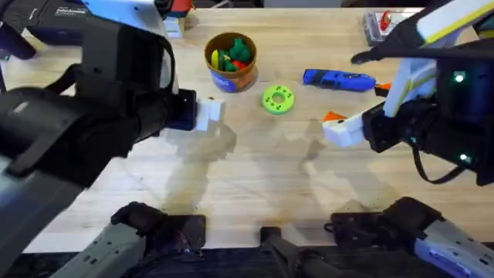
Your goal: Pick up the gripper from the table and insert it into the empty holder that is missing its gripper. Then pick up a screw, insert it into the mounting hole, and use the screwdriver to tighten it. Finally, clean up the table by picking up the vegetable and placing it into the bucket.
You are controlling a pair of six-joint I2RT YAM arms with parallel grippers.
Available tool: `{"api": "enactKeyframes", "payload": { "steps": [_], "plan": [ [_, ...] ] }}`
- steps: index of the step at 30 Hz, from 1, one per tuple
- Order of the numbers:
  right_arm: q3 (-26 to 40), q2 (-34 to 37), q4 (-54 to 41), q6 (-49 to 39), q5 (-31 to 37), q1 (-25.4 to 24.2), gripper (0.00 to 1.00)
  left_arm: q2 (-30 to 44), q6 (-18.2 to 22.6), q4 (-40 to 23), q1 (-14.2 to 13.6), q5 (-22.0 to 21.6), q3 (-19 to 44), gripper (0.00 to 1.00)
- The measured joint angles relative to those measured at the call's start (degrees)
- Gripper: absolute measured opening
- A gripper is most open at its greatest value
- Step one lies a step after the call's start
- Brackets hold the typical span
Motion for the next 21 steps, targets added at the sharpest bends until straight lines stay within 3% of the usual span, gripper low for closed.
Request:
{"api": "enactKeyframes", "payload": {
  "steps": [4,11,17,21],
  "plan": [
    [0.0,0.0,0.0,0.0,0.7,0.0,0.994,4.6,0.4,0.0,4.9,0.1,0.0,0.986],
    [0.0,0.0,1.4,0.0,0.9,0.0,0.993,13.6,7.5,1.0,16.3,0.6,0.0,0.986],
    [0.0,0.0,2.4,0.0,0.9,0.0,0.992,20.7,11.5,4.5,22.5,2.3,0.0,0.986],
    [0.0,0.0,2.6,0.0,0.9,0.0,0.994,24.7,13.1,5.8,24.8,3.9,0.0,0.986]
  ]
}}
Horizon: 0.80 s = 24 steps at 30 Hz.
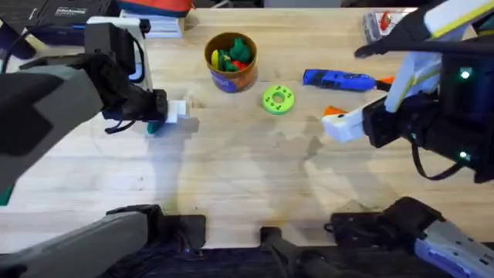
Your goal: Pick up the gripper from the table and insert it into the empty holder that is missing its gripper. Then pick up a screw, insert it into the mounting hole, and use the screwdriver to tighten it. Finally, clean up the table by picking up the vegetable and placing it into the bucket.
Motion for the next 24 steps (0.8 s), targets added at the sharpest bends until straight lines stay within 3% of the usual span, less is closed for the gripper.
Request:
{"api": "enactKeyframes", "payload": {
  "steps": [2,4,7,10,12,17,20,24],
  "plan": [
    [0.0,0.0,0.0,0.0,0.0,0.0,0.994,1.6,0.4,0.5,0.5,0.5,0.0,0.992],
    [0.0,0.0,0.0,0.0,0.0,0.0,0.994,2.9,0.6,1.4,0.8,0.8,0.0,0.915],
    [0.0,0.0,0.0,0.0,0.0,0.0,0.992,3.4,0.9,2.1,0.9,0.9,0.0,0.629],
    [0.0,0.0,0.0,0.0,0.0,0.0,0.992,3.4,1.3,2.1,0.9,0.9,0.0,0.463],
    [0.0,0.0,0.0,0.0,0.0,0.0,0.992,3.4,1.4,2.1,0.9,0.9,0.0,0.388],
    [0.0,0.0,0.0,0.0,0.0,0.0,0.992,3.4,1.5,2.1,0.9,0.9,0.0,0.324],
    [0.0,0.0,0.0,0.0,0.0,0.0,0.992,3.1,1.6,2.2,0.9,1.3,0.2,0.059],
    [0.0,0.0,0.0,0.0,0.0,0.0,0.994,3.1,1.7,2.6,0.9,1.3,0.3,0.024]
  ]
}}
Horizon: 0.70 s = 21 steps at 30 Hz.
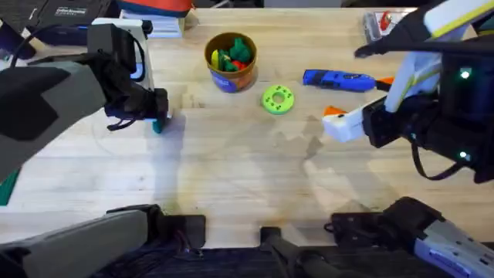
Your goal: Pick up the gripper from the table and insert it into the empty holder that is missing its gripper. Then pick up a screw, insert it into the mounting hole, and use the screwdriver to tighten it. Finally, clean up the table by picking up the vegetable and placing it into the bucket.
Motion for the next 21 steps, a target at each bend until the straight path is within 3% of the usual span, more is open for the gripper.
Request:
{"api": "enactKeyframes", "payload": {
  "steps": [5,11,15,21],
  "plan": [
    [0.0,0.0,0.5,0.0,0.0,0.0,0.993,0.2,-0.1,-4.9,0.0,0.0,4.2,0.023],
    [0.0,0.0,3.4,0.0,0.0,0.0,0.993,0.4,-0.3,-8.3,-1.1,2.7,16.7,0.023],
    [0.0,0.0,4.2,0.0,0.0,0.0,0.994,0.4,-1.6,-5.0,-4.9,7.9,22.5,0.023],
    [0.0,0.0,4.3,0.0,0.0,0.0,0.994,0.8,-6.7,3.6,-13.7,13.5,23.2,0.023]
  ]
}}
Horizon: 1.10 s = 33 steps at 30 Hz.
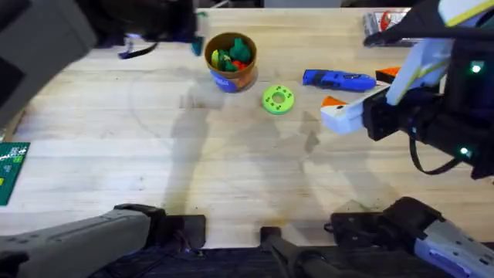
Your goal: Pick up the gripper from the table and insert it into the empty holder that is missing its gripper. Then pick up a screw, insert it into the mounting hole, and use the screwdriver to tighten it. Finally, clean up the table by picking up the vegetable and placing it into the bucket.
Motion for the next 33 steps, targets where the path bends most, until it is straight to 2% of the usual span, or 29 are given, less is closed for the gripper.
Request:
{"api": "enactKeyframes", "payload": {
  "steps": [5,8,11,13,16,17,21,22,23,27,31,33],
  "plan": [
    [0.0,0.0,0.0,0.0,0.0,0.0,0.994,3.9,-3.4,4.9,-5.9,1.6,0.0,0.023],
    [0.0,0.0,0.0,0.0,0.0,0.0,0.994,8.0,-4.5,5.5,-7.6,2.2,0.0,0.023],
    [0.0,0.0,0.0,0.0,0.0,0.0,0.994,11.4,-5.6,5.6,-7.9,2.7,0.0,0.024],
    [0.0,0.0,0.0,0.0,0.0,0.0,0.994,12.1,-6.4,6.2,-8.0,3.0,0.0,0.15],
    [0.0,0.0,0.0,0.0,0.0,0.0,0.994,12.3,-7.1,6.8,-7.9,2.8,0.0,0.214],
    [0.0,0.0,0.0,0.0,0.0,0.0,0.994,12.3,-7.2,6.9,-7.9,2.8,0.0,0.277],
    [0.0,0.0,0.0,0.0,0.0,0.0,0.994,12.3,-7.6,7.3,-7.9,2.8,0.0,0.903],
    [0.0,0.0,0.0,0.0,0.0,0.0,0.994,12.3,-8.0,7.4,-7.9,2.8,0.0,0.957],
    [0.0,0.0,0.0,0.0,0.0,0.0,0.994,12.3,-8.1,7.6,-7.8,2.8,0.1,0.987],
    [0.0,0.0,-0.1,0.0,0.0,0.0,0.994,11.3,-8.1,6.8,-7.1,2.8,0.9,0.986],
    [1.5,0.0,-2.9,0.0,0.0,0.0,0.994,5.9,-7.1,4.5,-5.5,2.8,1.8,0.987],
    [3.9,0.1,-4.9,0.1,0.0,0.0,0.994,1.6,-5.8,1.2,-4.6,2.7,2.4,0.987]
  ]
}}
